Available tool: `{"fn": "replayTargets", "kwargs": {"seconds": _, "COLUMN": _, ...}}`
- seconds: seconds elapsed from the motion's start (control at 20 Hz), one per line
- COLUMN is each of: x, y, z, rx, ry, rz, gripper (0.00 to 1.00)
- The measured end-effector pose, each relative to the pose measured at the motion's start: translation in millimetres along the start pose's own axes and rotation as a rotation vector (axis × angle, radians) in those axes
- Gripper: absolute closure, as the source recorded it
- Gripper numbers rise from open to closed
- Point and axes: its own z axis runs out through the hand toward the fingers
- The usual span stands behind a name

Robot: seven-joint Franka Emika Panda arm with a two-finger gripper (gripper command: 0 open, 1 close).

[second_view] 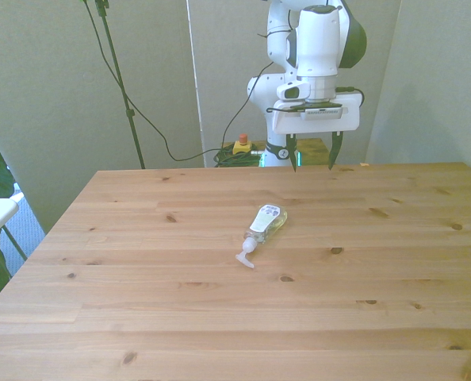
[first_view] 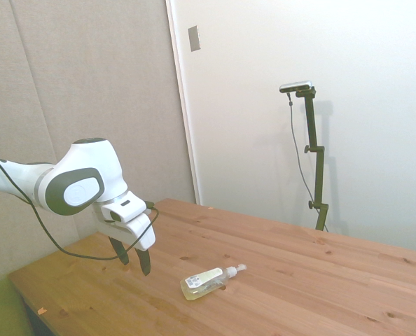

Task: Stand the sanitizer

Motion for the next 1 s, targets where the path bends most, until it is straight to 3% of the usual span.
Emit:
{"fn": "replayTargets", "kwargs": {"seconds": 0.3, "x": 22, "y": -15, "z": -6, "rx": 0.015, "ry": 0.019, "rz": 0.035, "gripper": 0.00}}
{"fn": "replayTargets", "kwargs": {"seconds": 0.7, "x": 140, "y": -1, "z": 21, "rx": 0.021, "ry": 0.148, "rz": 0.278, "gripper": 0.00}}
{"fn": "replayTargets", "kwargs": {"seconds": 1.0, "x": 202, "y": -6, "z": 40, "rx": 0.012, "ry": 0.191, "rz": 0.392, "gripper": 0.00}}
